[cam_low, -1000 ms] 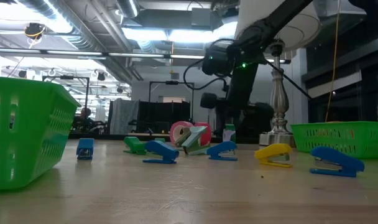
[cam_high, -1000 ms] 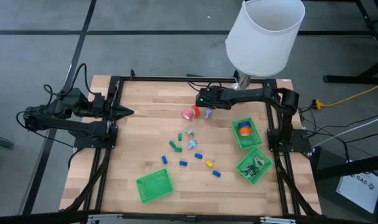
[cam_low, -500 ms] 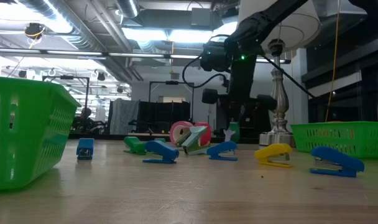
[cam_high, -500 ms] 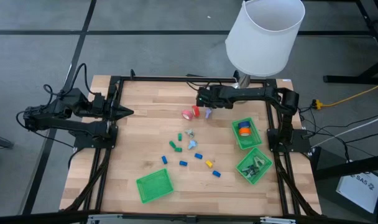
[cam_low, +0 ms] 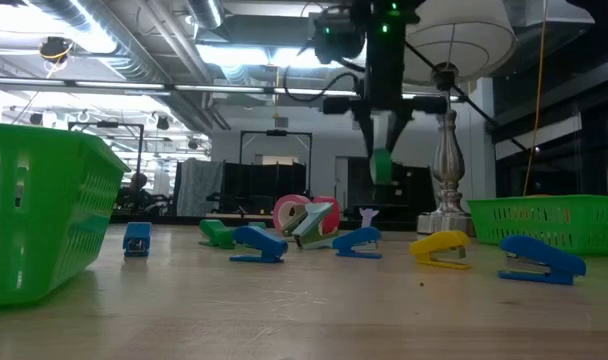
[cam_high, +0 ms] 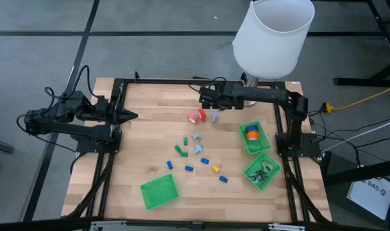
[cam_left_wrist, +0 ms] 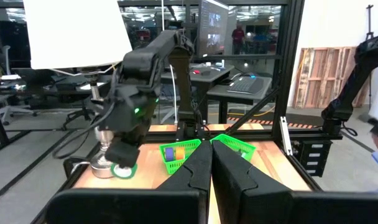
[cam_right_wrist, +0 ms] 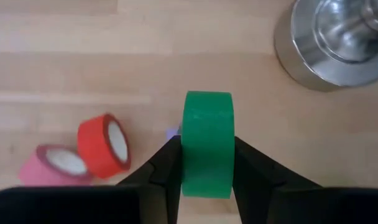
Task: Pick and place Stapler, Stapler remover, tape
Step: Put the green tape into the top right green bin
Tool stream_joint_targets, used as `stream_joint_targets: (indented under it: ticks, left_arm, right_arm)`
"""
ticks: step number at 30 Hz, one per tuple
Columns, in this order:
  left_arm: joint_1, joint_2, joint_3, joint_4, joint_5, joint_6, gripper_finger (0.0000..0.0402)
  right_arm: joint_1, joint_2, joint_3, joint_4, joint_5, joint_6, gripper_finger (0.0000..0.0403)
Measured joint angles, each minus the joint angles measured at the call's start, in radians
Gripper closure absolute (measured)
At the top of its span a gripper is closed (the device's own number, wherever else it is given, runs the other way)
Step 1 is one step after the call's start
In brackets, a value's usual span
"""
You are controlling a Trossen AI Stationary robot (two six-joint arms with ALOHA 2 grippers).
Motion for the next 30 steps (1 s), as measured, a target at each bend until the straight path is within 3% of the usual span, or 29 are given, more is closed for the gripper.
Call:
stream_joint_targets:
  ticks: [14, 30]
  left_arm:
    - [0.0, 0.0, 0.0, 0.0, 0.0, 0.0, 0.0396]
    - [0.0, 0.0, 0.0, 0.0, 0.0, 0.0, 0.0396]
  right_arm:
    - [0.152, 0.0, 0.146, -0.222, 0.003, 0.255, 0.0293]
    - [0.38, 0.0, 0.158, -0.359, 0.003, 0.762, 0.0287]
